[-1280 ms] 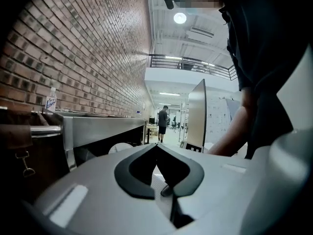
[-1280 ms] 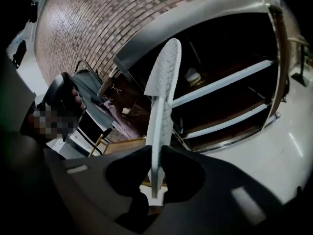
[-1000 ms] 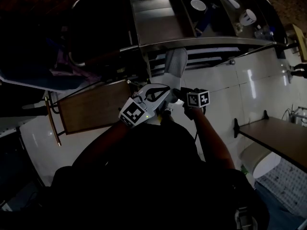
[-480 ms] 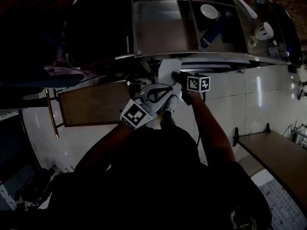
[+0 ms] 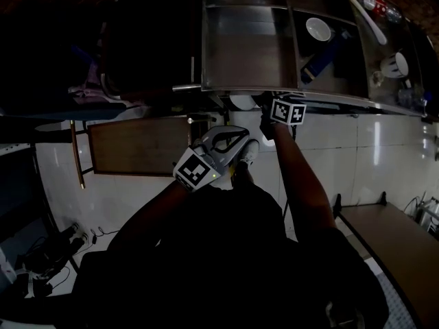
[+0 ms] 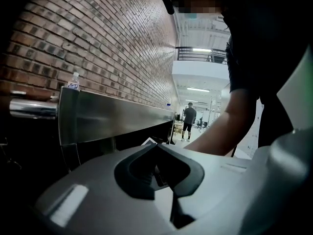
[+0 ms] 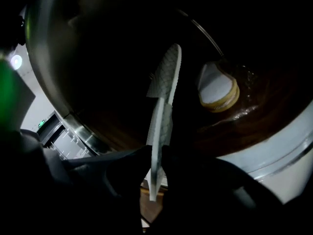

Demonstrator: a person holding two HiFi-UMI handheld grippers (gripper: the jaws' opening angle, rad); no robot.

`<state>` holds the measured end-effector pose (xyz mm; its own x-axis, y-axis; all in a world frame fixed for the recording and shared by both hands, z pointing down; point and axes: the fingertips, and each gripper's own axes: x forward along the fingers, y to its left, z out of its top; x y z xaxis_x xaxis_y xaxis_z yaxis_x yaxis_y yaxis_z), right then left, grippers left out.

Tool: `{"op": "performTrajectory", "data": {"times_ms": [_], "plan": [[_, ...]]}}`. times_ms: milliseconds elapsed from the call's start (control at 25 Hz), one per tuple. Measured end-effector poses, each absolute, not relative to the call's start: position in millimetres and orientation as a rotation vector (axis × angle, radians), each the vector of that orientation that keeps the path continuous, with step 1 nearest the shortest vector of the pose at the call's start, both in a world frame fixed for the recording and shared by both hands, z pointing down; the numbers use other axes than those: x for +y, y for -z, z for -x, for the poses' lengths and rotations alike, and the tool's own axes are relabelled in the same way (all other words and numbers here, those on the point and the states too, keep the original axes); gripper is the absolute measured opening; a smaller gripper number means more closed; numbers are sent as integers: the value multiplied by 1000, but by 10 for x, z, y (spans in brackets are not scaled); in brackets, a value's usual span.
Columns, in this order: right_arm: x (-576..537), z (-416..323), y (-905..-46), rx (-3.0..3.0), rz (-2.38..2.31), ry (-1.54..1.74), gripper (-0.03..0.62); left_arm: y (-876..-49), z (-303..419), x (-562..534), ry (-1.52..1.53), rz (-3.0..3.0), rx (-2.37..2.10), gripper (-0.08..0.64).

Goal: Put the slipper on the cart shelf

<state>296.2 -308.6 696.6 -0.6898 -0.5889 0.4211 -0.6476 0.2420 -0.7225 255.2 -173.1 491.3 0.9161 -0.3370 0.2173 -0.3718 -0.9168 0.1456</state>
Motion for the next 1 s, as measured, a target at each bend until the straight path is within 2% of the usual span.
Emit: {"op": "performTrajectory", "data": {"times_ms": [520, 640, 840, 1000], "plan": [[-3363, -3215, -6941, -2460, -1469, -1359, 95, -4982, -2623, -1815, -263, -2874, -597, 1], [-3392, -3329, -6926, -2434, -1546, -1316, 135, -5004, -2630, -1812, -273, -2862, -598, 1], [-3327, -3541, -6932, -2359, -1642, -1183, 275, -4955, -2649, -1796, -278, -2845, -590, 1], [-3239, -3701, -6912, -2316, -1696, -1135, 310, -4975, -2640, -1763, -269, -2885, -582, 1]]}}
